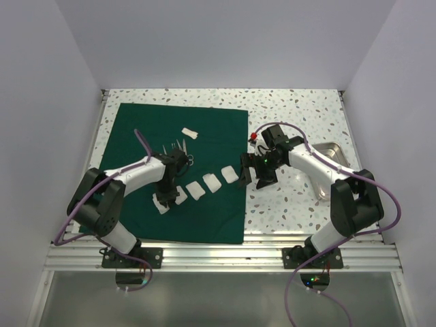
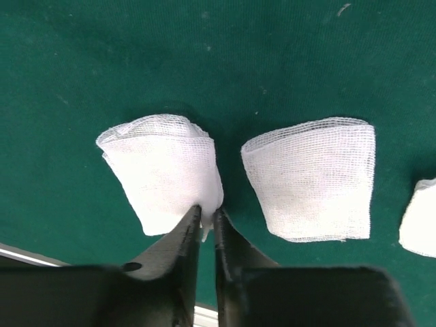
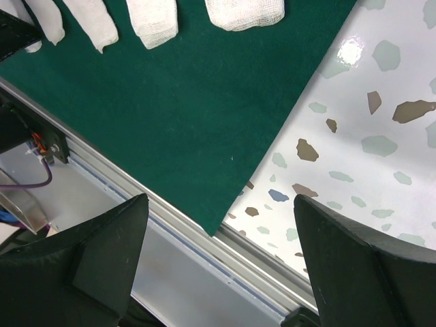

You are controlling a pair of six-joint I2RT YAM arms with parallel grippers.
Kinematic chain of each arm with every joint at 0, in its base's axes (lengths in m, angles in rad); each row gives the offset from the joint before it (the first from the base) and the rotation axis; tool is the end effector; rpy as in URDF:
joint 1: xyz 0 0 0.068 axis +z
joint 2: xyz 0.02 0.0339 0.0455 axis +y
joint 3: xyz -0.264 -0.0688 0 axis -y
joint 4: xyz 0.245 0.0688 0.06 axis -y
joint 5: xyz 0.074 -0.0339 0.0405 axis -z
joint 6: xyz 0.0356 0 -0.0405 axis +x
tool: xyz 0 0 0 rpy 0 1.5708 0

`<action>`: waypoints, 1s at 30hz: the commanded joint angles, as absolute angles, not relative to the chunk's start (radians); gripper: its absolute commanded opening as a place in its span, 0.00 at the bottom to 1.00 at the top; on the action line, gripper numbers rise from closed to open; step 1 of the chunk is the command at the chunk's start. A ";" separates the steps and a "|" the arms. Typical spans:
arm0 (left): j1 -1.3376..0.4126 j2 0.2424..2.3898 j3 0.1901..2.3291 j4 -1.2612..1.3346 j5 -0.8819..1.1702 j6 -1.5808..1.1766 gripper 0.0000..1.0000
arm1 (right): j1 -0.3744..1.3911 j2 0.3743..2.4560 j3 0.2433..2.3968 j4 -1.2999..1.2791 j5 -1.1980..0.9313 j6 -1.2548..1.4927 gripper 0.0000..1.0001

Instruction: Prepare the surgical pack

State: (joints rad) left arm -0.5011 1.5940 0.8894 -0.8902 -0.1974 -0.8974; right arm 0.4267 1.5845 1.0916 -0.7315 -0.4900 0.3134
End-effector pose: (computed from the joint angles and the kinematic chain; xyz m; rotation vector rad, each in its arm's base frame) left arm 0.2218 -0.1135 0.1556 -0.5915 2.9640 0.2524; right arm 0.2695 0.1409 0.2153 -0.2885 2.8645 0.8524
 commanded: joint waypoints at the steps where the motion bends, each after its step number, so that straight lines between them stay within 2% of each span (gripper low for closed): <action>1: -0.508 1.577 0.882 -0.885 -0.241 -0.891 0.14 | 0.430 1.589 1.100 -0.719 -0.509 0.304 0.92; 3: -0.506 1.548 0.891 -0.909 -0.250 -0.896 0.04 | 0.430 1.591 1.103 -0.721 -0.509 0.302 0.92; 5: -0.508 1.522 0.899 -0.931 -0.261 -0.908 0.00 | 0.431 1.589 1.104 -0.722 -0.509 0.304 0.92; 14: -0.508 1.457 1.018 -0.971 -0.265 -0.946 0.00 | 0.433 1.588 1.097 -0.716 -0.512 0.305 0.92; 30: -0.528 1.626 1.150 -1.015 -0.204 -0.949 0.00 | 0.431 1.577 1.089 -0.718 -0.500 0.302 0.92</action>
State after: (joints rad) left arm -0.5129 1.6135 1.0943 -0.9680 -0.2192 -0.9249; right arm 0.4267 1.5845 1.0912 -0.7315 -0.4900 0.3134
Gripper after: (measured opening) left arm 0.010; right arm 0.918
